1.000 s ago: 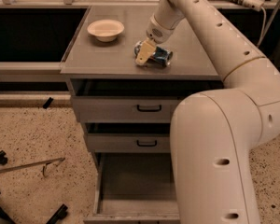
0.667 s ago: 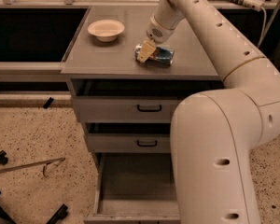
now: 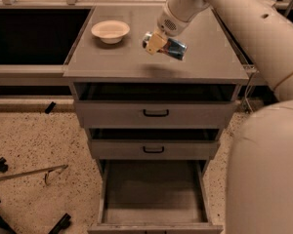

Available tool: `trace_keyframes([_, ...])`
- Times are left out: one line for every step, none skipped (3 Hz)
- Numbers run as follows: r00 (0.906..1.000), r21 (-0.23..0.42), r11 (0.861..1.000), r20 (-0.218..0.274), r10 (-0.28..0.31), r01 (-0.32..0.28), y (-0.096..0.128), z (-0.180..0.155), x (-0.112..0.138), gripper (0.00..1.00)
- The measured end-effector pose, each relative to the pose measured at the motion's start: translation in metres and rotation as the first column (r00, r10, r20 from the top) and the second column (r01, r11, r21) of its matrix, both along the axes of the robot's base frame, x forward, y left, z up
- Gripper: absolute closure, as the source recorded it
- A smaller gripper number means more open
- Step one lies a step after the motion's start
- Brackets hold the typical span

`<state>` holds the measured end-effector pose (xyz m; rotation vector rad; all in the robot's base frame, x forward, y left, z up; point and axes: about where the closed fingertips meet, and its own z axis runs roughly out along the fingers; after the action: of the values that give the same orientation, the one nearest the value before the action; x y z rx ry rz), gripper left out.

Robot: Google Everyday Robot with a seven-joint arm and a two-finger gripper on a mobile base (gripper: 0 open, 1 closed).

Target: Place redbull can into bottom drawer

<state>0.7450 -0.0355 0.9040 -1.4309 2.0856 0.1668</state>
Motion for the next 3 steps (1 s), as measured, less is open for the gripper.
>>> trace_keyframes([0.9868,0.081,0.996,0.154,-0.052,0.04,-0.006,0.07,-0.048,1.0])
trace_keyframes([0.9742,0.154,0.988,0.218,-0.059,0.026,-0.001,0.086,-0.103,1.0])
trace_keyframes([0.9782,0.179,0.984,0.204,-0.039,0.002,0.002,0.051,-0.15,1.0])
